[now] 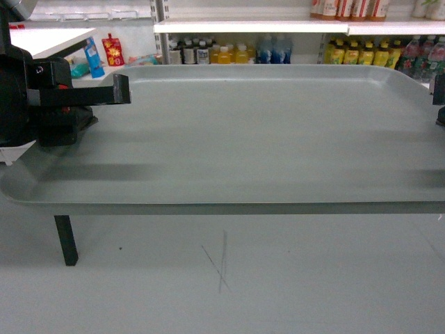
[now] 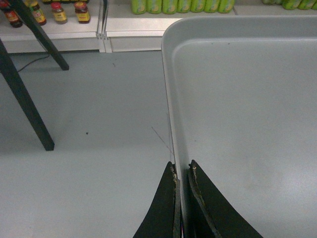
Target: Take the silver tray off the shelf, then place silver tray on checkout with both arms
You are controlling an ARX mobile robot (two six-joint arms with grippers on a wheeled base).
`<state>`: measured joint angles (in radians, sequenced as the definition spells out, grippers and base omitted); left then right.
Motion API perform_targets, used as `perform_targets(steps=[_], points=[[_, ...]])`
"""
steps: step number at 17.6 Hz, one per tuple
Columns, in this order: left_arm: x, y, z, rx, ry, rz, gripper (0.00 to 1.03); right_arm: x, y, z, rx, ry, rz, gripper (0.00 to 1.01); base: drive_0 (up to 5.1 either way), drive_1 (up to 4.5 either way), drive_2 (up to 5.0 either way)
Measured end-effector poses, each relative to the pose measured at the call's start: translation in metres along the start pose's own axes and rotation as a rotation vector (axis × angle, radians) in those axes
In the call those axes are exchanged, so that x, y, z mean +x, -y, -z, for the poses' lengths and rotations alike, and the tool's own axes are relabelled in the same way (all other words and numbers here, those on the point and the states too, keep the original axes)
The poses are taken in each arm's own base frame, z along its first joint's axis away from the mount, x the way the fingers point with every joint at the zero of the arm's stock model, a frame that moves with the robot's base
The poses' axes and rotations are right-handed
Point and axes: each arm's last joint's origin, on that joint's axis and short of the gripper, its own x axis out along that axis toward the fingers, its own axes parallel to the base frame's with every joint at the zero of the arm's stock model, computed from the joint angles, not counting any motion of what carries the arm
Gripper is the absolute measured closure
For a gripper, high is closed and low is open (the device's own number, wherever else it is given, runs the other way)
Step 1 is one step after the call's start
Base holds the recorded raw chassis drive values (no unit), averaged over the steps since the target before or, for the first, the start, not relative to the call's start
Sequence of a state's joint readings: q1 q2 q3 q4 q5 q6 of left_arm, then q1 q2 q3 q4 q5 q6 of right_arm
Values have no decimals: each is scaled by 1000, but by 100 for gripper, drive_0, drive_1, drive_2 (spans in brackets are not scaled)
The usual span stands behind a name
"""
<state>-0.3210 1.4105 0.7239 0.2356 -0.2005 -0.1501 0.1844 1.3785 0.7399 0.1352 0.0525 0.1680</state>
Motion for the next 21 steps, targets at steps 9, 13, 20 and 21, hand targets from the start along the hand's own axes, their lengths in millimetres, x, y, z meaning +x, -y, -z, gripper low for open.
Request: perform_targets(steps=[9, 13, 20, 21], points=[[-2, 1, -1, 0, 6, 4, 99, -1, 0, -1, 1, 6, 0, 98, -2, -184, 181], [-2, 1, -1, 0, 6, 4, 99, -1, 0, -1, 0, 6, 0, 99, 0, 0, 0], [-2, 1, -1, 0, 6, 4, 99, -1, 0, -1, 0, 6, 0, 99, -484, 254, 254], [-2, 1, -1, 0, 8, 4, 99, -1, 0, -1, 0, 6, 0, 99, -491, 255, 255]])
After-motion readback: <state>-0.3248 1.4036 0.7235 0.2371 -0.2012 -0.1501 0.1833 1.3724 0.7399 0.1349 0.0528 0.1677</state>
